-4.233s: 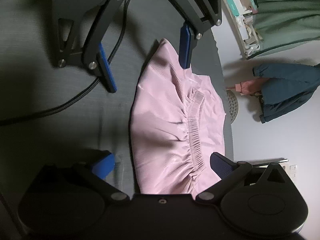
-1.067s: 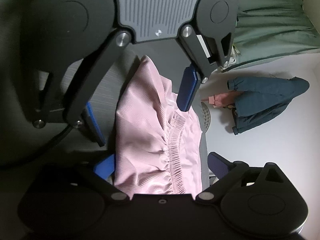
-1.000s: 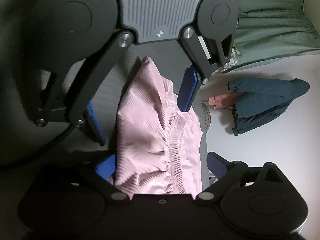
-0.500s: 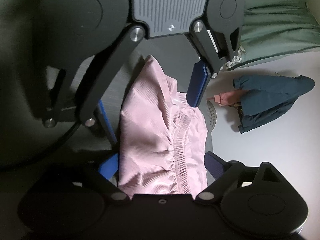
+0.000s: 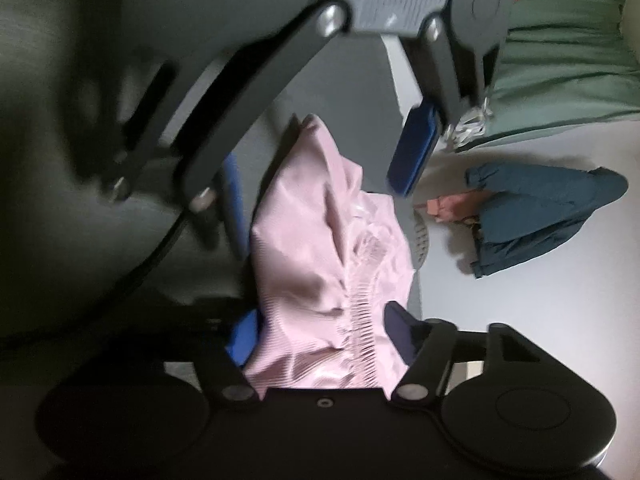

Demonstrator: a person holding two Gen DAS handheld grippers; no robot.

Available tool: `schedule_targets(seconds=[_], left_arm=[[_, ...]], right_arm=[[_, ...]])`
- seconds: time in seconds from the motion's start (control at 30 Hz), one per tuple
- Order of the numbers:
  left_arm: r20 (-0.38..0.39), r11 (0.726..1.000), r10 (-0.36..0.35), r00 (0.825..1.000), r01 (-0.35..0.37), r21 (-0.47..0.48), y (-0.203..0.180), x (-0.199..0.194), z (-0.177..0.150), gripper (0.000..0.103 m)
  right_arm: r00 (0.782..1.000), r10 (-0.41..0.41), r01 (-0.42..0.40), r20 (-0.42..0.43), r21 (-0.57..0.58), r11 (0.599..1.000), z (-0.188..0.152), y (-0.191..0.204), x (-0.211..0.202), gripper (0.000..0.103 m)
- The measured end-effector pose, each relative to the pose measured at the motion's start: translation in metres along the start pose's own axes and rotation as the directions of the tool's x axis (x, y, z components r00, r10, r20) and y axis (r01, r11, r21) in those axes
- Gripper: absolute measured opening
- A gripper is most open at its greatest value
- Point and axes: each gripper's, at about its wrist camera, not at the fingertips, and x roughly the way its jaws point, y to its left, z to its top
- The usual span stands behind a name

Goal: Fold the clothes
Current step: 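Grasp the garment's waistband end with the right gripper while the left gripper grasps beside it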

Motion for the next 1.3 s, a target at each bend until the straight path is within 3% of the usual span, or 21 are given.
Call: schedule_targets(seconds=[0.13,0.2,0.37,0.57,0.7,0.83,0.9,0.97,1.0,1.07,1.17,1.23,1.3], left_arm=[[-0.015,1.000,0.003,1.000,-0.002,0.028,0.000,-0.002,-0.005,0.088],[-0.015,0.998,-0.004,1.000,0.005,0.063,-0.005,-0.002,-0.004,0.088],[0.000,0.986,-0.007,1.000,0.006,0.167,-0.020,-0.001,0.003,0.088],[-0.004,0.937,0.091,0.996,-0.084,0.340,-0.034,0.019,0.016,0.088],[-0.015,0.879,0.111,0.994,-0.091,0.468,-0.038,0.034,0.020,0.088],[-0.018,0.849,0.119,0.993,-0.093,0.521,-0.037,0.045,0.025,0.088],[-0.032,0.851,0.108,0.994,-0.076,0.520,-0.036,0.050,0.027,0.073],[-0.091,0.837,0.133,0.987,-0.063,0.544,-0.036,0.061,0.028,0.036],[-0.127,0.837,0.137,0.982,-0.046,0.546,-0.035,0.067,0.028,0.030],[-0.181,0.861,0.115,0.977,-0.007,0.509,-0.029,0.074,0.032,0.020],[-0.216,0.889,0.096,0.972,0.014,0.457,-0.021,0.078,0.040,0.009],[-0.229,0.910,0.089,0.969,0.014,0.414,-0.014,0.079,0.046,0.008],[-0.230,0.929,0.089,0.969,0.002,0.369,-0.006,0.078,0.052,0.008]], right_arm=[[0.999,0.036,-0.036,-0.001,0.009,0.999,0.001,-0.001,-0.004,0.043],[0.998,0.061,-0.061,-0.001,0.036,0.998,0.001,-0.006,-0.004,0.023],[0.995,0.100,-0.101,0.011,0.128,0.987,-0.003,-0.022,-0.004,0.009],[0.988,0.146,-0.155,0.053,0.263,0.952,-0.010,-0.051,-0.008,0.008],[0.983,0.169,-0.182,0.069,0.341,0.922,-0.017,-0.067,-0.009,0.008],[0.981,0.176,-0.196,0.087,0.389,0.900,-0.022,-0.075,-0.016,0.008],[0.978,0.183,-0.207,0.097,0.412,0.888,-0.025,-0.080,-0.017,0.008],[0.978,0.183,-0.207,0.099,0.422,0.883,-0.027,-0.081,-0.019,0.008],[0.978,0.182,-0.206,0.098,0.425,0.881,-0.028,-0.080,-0.021,0.008],[0.979,0.181,-0.205,0.097,0.430,0.879,-0.030,-0.080,-0.024,0.008],[0.980,0.177,-0.198,0.088,0.427,0.882,-0.030,-0.075,-0.023,0.008],[0.985,0.163,-0.172,0.058,0.413,0.894,-0.029,-0.070,-0.018,0.022],[0.987,0.160,-0.158,0.028,0.398,0.903,-0.026,-0.062,-0.012,0.064]])
